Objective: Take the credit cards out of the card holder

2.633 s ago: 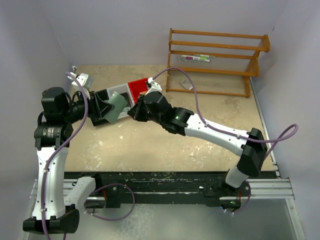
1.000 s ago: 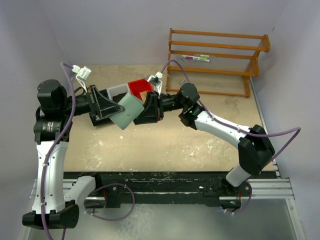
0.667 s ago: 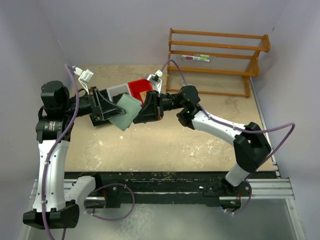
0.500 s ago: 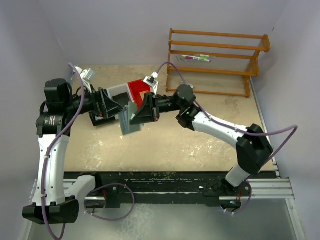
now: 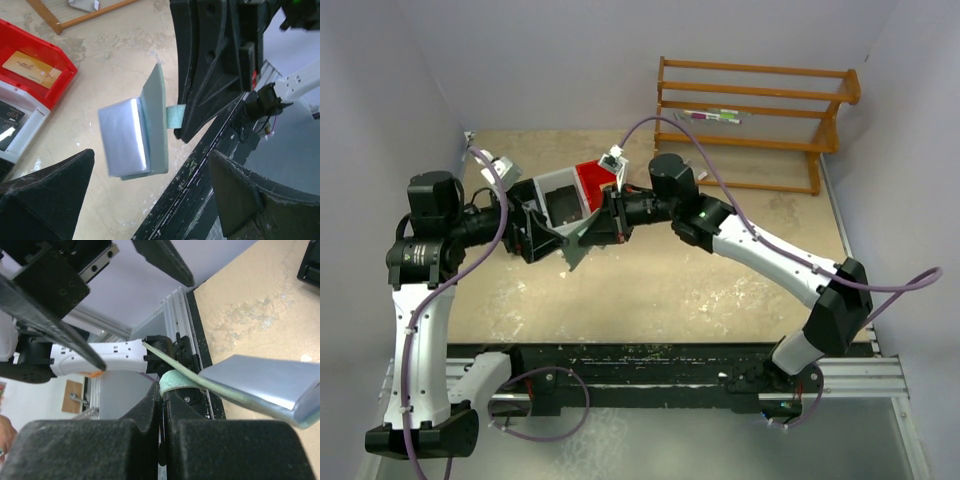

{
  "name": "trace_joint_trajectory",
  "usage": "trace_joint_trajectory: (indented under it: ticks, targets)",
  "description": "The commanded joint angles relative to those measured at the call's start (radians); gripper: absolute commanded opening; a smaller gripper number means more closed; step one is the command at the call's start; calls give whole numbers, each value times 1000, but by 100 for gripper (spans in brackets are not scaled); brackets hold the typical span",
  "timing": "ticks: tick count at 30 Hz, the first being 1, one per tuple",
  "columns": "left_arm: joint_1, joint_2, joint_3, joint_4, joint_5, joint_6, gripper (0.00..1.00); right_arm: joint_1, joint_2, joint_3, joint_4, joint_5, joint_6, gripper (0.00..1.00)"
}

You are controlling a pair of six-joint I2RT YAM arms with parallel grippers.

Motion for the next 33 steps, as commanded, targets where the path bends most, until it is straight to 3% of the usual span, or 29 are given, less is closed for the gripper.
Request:
trace_joint_trajectory:
  ticks: [1, 7, 13, 16, 22, 28, 33]
  targets:
    - [1, -18, 51, -104, 51, 170, 96, 1, -35, 130, -90, -99, -168, 0]
    - [0, -32, 76, -165, 109, 268, 85, -2, -11, 244, -262, -291, -380, 0]
    - [0, -42, 109, -328, 155, 619, 82, -2, -19, 314, -452, -407, -569, 0]
    - [0, -43, 104, -352, 159, 708, 83, -2, -27, 346, -552, -385, -655, 0]
    - [0, -86, 3, -189, 251, 663, 83, 30, -25, 341, -498, -440, -642, 0]
    - [1, -160, -172, 229, 436, 216, 88, 109, 43, 365, -339, -542, -532, 0]
    - [1, -196, -173, 226, 432, 217, 87, 129, 42, 321, -5, -625, -278, 0]
